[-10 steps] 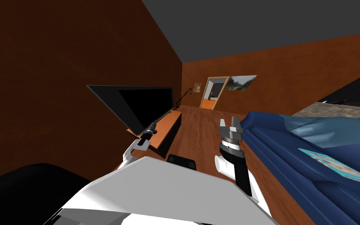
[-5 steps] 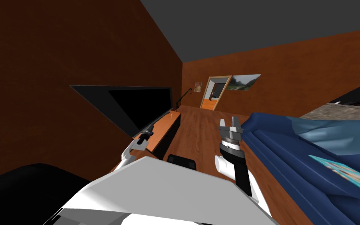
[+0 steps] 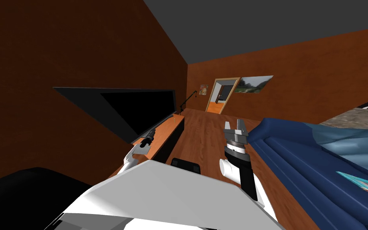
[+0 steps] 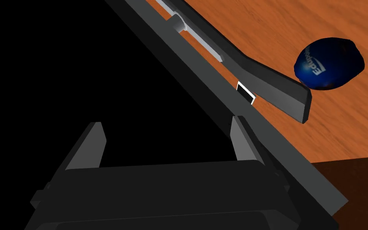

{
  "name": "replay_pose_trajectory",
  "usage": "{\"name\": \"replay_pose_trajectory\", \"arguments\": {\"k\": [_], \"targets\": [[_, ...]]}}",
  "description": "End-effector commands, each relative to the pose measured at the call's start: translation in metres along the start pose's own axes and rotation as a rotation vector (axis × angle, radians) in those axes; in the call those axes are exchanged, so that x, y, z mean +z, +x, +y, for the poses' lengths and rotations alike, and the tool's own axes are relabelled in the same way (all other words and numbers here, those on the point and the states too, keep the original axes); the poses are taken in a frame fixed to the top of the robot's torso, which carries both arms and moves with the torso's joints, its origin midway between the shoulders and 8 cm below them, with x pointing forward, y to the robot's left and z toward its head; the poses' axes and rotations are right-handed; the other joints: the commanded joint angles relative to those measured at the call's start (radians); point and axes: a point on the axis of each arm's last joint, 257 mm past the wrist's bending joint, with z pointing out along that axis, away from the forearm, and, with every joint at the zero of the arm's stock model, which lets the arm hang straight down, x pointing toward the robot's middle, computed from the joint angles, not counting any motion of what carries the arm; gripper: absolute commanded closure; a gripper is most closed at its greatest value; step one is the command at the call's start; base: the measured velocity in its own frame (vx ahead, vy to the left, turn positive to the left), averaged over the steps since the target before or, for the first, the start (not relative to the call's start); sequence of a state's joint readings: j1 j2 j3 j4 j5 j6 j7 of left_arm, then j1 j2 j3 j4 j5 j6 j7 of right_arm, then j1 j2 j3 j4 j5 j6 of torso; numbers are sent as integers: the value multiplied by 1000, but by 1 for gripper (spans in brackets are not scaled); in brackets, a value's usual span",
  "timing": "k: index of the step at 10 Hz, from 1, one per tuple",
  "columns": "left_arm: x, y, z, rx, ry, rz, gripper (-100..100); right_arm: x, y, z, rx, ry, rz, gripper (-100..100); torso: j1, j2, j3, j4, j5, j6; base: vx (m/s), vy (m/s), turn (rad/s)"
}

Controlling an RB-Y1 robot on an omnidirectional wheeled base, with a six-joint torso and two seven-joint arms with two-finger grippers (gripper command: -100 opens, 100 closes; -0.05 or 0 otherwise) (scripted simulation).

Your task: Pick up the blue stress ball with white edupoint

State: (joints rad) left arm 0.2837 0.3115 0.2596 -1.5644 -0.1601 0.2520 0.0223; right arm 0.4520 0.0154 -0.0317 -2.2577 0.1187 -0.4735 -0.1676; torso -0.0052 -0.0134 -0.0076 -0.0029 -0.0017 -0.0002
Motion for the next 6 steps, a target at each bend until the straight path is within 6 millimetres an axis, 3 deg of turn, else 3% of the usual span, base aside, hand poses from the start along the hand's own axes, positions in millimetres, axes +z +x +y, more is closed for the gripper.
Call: {"name": "replay_pose_trajectory", "arguments": {"k": [1, 2, 3, 4, 5, 6], "targets": [[2, -5, 25, 1, -61, -5, -100, 0, 0, 0, 0, 0, 0, 0, 0, 0, 0, 0, 0, 0, 191, -89, 43], [3, -10, 50, -2, -130, -12, -100, 0, 0, 0, 0, 0, 0, 0, 1, 0, 0, 0, 0, 0, 170, -65, 73], [3, -9, 53, -2, -137, -11, -100, 0, 0, 0, 0, 0, 0, 0, 2, 1, 0, 0, 0, 0, 126, -46, 35], [2, -13, 81, -6, -212, -16, -100, 0, 0, 0, 0, 0, 0, 0, 4, 4, 2, 0, 1, 0, 154, -57, 62], [2, -13, 81, -6, -213, -16, -100, 0, 0, 0, 0, 0, 0, 0, 3, 3, 1, 0, 1, 0, 129, -46, 46], [-1, -17, 107, -11, -286, -19, -100, 0, 0, 0, 0, 0, 0, 0, 4, 4, 2, 1, 1, 0, 142, -26, 80]]}}
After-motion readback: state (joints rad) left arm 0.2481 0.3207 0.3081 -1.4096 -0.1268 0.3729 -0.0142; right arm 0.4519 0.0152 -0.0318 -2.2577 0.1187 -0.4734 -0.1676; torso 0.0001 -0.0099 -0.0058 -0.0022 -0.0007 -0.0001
